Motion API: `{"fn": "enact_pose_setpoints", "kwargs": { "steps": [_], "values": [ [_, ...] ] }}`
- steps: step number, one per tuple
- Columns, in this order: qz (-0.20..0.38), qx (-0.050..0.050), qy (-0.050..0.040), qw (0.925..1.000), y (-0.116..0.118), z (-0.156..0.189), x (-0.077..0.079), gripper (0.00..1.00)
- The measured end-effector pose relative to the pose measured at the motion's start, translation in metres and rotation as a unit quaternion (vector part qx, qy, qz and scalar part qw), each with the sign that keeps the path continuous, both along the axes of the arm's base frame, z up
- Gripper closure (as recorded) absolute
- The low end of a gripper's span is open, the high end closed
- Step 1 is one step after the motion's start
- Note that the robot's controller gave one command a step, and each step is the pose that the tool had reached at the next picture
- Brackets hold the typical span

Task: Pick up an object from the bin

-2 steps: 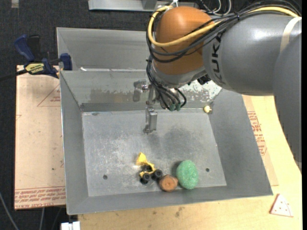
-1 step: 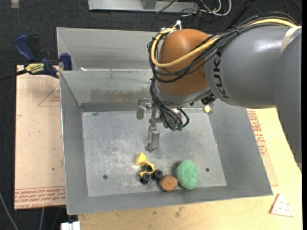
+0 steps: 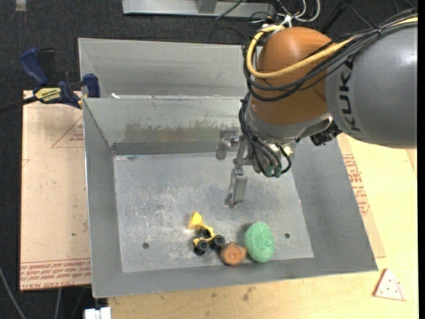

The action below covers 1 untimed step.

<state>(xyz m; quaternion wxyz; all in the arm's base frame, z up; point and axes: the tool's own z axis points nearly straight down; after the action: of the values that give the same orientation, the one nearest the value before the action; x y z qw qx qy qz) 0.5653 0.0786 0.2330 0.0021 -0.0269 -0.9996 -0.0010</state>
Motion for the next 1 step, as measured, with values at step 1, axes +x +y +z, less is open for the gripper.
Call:
{"fn": "enact_pose_setpoints", "kwargs": {
  "steps": [1],
  "values": [
    [0.049,-0.001,-0.0089,0.9988,-0.0028,-0.0264,0.0125,0.00]
  ]
}}
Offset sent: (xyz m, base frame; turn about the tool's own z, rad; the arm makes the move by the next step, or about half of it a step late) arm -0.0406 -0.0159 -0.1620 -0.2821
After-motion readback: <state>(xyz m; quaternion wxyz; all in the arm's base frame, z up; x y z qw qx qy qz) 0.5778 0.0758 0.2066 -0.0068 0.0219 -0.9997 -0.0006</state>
